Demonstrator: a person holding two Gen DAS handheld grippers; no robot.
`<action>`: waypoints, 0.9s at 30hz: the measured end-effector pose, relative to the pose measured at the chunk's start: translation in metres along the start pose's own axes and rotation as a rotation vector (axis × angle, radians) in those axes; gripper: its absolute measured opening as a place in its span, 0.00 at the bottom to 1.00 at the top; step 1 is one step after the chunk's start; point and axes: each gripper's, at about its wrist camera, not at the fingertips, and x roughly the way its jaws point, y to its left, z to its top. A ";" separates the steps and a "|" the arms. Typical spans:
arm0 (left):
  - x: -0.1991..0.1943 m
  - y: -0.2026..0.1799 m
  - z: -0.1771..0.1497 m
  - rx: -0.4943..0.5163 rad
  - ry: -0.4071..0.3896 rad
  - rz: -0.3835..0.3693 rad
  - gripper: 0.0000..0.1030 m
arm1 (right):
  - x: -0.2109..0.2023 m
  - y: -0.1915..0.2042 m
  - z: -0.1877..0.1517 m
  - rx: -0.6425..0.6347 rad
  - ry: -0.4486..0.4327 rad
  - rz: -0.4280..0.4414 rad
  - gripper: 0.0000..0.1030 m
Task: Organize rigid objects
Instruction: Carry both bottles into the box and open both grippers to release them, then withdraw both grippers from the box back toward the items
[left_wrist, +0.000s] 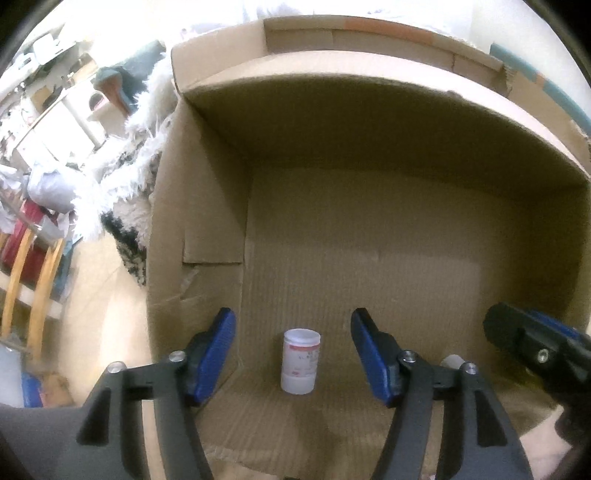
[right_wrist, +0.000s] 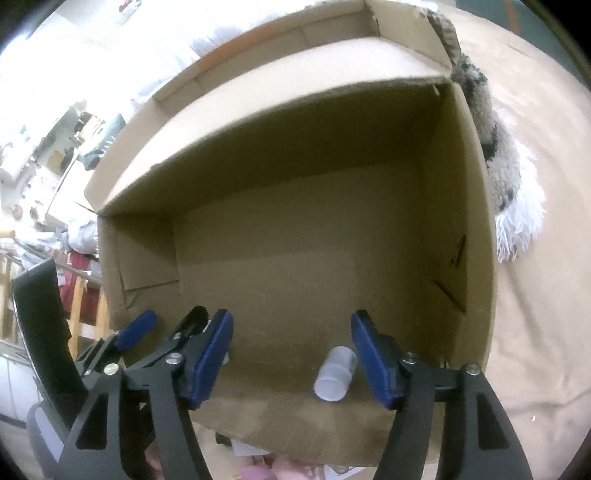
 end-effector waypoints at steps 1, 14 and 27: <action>-0.002 0.001 0.000 0.000 0.002 -0.001 0.60 | -0.002 0.001 0.001 -0.001 -0.005 -0.004 0.69; -0.038 0.028 -0.007 -0.015 -0.032 -0.054 0.60 | -0.022 0.006 -0.007 -0.006 -0.047 0.006 0.70; -0.068 0.049 -0.035 0.000 -0.043 -0.102 0.60 | -0.057 0.028 -0.039 -0.095 -0.101 -0.027 0.70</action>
